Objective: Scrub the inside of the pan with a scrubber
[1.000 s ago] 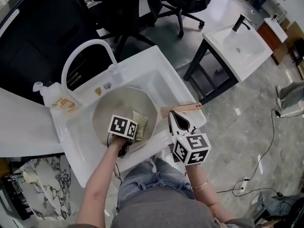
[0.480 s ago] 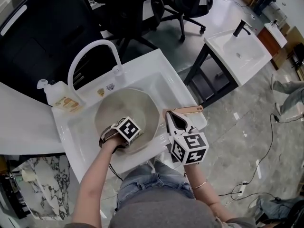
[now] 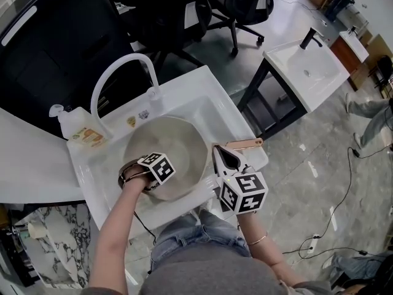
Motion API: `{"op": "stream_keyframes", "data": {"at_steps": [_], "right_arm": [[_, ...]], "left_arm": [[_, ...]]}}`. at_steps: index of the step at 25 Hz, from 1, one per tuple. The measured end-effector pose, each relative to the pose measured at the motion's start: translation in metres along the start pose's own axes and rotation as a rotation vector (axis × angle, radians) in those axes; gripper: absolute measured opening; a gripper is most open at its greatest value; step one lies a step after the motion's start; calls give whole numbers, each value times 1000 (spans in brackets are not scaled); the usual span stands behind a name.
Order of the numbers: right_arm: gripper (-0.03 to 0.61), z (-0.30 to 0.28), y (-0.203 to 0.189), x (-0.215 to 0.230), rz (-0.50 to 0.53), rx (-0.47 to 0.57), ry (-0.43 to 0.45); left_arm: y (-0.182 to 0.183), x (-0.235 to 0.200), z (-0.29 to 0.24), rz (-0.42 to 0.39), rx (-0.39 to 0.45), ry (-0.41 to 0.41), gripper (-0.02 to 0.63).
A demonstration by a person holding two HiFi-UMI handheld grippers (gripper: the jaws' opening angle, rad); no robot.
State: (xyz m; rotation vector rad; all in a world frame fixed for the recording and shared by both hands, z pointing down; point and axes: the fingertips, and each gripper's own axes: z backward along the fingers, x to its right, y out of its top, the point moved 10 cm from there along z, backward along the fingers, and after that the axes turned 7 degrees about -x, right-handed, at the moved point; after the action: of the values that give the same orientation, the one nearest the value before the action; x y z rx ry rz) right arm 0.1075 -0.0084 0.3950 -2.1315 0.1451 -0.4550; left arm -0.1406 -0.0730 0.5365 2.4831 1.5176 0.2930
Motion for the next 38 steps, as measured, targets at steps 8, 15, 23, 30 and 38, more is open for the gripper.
{"op": "stream_keyframes", "data": {"at_steps": [8,15,23,30,38], "right_arm": [[11,5,-5,-4,-1,-8,-31],[11,13,-11,-12,0,-8,-55],[11,22,-13,-19,-3,14,-102],[11,26,-14,-30,2,36,-127],[11,18,-9,-53,37,72,-111]], "left_arm": [[-2,-19,-1,-77,-54,201,61],[-1,-37,7,-121,-4,472,61],[-11,-45,24,-121,176,816,62],[-25,-26,68,-30,556,916,63],[-58,-3,104,248,934,629,63]]}}
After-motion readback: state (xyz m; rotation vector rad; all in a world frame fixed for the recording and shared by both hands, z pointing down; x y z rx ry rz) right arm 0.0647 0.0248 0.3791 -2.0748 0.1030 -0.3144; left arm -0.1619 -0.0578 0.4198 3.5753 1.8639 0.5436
